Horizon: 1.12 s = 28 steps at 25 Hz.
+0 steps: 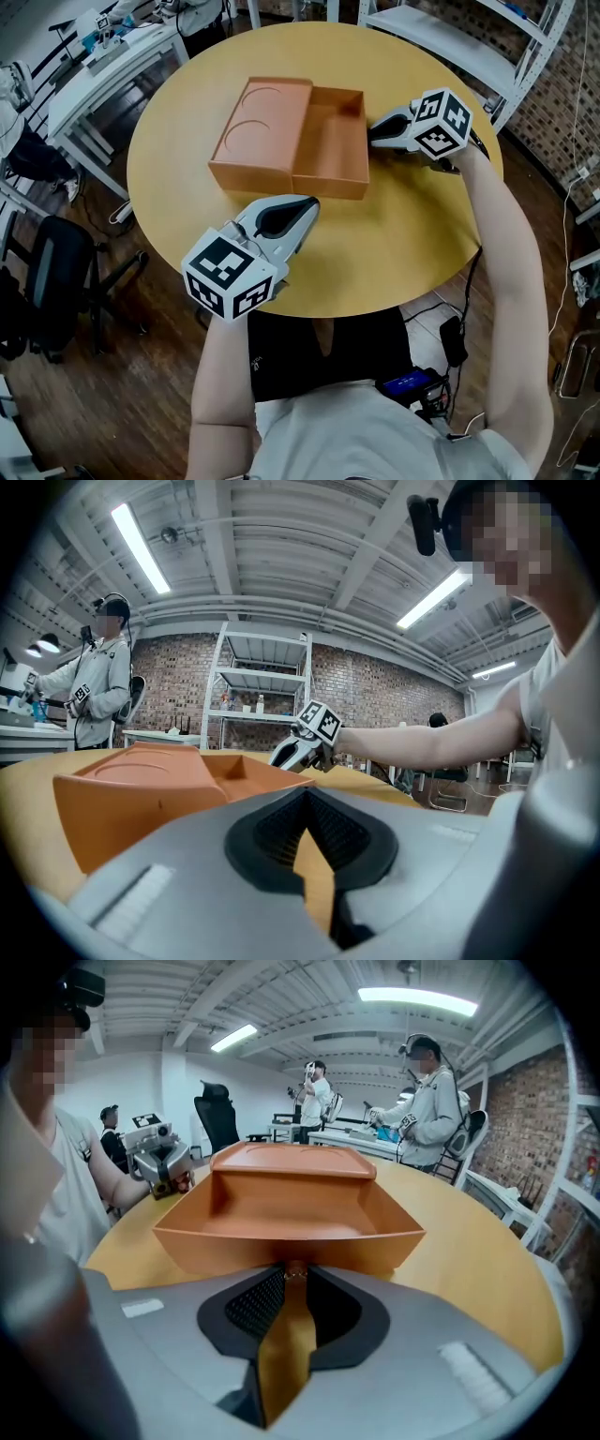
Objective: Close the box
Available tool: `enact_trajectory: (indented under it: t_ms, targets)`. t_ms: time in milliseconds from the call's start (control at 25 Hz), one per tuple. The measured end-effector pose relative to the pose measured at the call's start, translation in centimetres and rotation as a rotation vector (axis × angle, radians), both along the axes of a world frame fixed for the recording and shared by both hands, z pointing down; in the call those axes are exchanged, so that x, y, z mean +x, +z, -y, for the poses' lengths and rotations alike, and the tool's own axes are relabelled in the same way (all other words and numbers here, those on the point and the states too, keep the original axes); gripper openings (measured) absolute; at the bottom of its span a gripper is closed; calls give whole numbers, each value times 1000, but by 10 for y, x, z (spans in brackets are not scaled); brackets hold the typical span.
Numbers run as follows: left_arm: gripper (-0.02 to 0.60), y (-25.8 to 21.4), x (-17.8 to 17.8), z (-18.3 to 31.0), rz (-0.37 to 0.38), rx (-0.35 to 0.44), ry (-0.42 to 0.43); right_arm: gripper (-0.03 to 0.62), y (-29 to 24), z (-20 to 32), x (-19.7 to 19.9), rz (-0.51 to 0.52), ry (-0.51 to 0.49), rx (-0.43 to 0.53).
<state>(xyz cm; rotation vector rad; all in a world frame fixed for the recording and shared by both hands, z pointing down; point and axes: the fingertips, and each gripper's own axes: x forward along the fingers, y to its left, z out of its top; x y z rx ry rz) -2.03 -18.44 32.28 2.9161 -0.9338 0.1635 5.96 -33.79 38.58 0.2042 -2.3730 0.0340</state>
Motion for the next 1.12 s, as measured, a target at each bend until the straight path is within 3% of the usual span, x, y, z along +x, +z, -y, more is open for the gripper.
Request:
enact_trajectory:
  t_ms: [80, 480, 640, 920, 1120]
  targets:
    - [0, -2, 0, 0, 0, 0, 2, 75, -6, -4, 0, 38, 13, -7]
    - [0, -2, -4, 1, -2, -1, -1, 77, -9, -8, -21, 24, 5, 22]
    - [0, 1, -2, -1, 0, -1, 2, 77, -1, -7, -23, -3, -5, 6]
    - [0, 0, 2, -1, 4, 0, 2, 75, -5, -17, -29, 69, -33, -51]
    - [0, 1, -4, -1, 2, 1, 0, 77, -1, -17, -39, 40, -29, -33]
